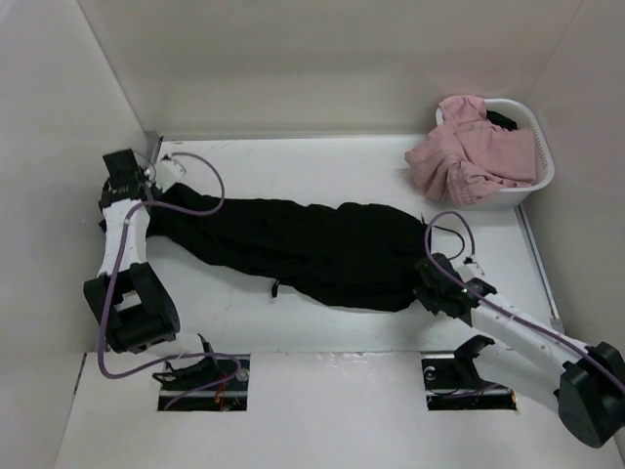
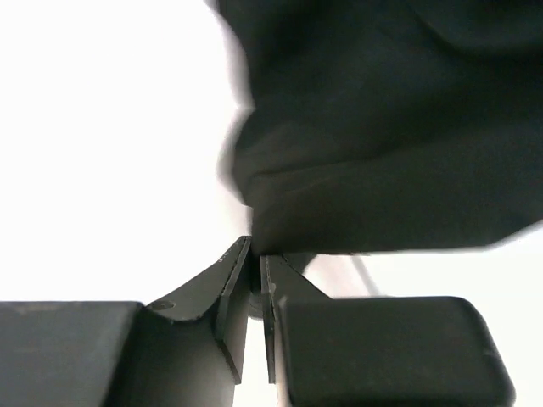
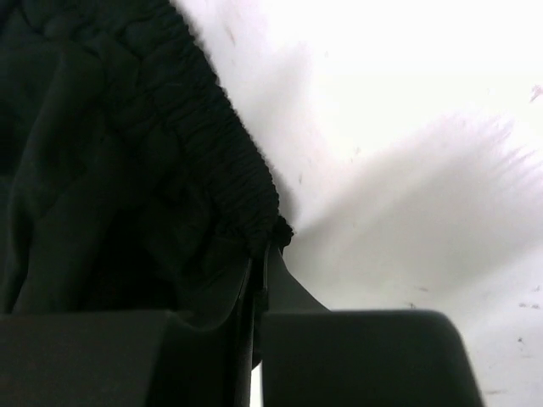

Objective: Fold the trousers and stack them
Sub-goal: Flatten the trousers out

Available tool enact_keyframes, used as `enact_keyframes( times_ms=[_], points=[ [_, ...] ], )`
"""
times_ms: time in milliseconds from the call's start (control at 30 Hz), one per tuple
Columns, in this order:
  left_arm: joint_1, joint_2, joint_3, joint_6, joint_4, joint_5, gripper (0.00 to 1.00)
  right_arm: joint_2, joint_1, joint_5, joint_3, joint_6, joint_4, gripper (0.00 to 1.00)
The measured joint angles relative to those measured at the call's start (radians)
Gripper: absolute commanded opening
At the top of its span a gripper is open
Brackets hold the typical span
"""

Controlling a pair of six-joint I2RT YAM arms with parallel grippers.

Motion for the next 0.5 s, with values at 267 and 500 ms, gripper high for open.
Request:
enact_keyframes(
  times_ms=[267, 500],
  points=[
    [-0.132, 0.233, 0.582, -0.024, -0.054, 0.037, 0.24, -0.189, -0.121, -0.006, 0.162, -0.204, -0.114, 0.0],
    [-0.247, 0.679, 0.988, -0.098, -0.059, -0.005, 0.46, -0.153, -0.161, -0.066, 0.282, -0.369, -0.127, 0.0]
  ],
)
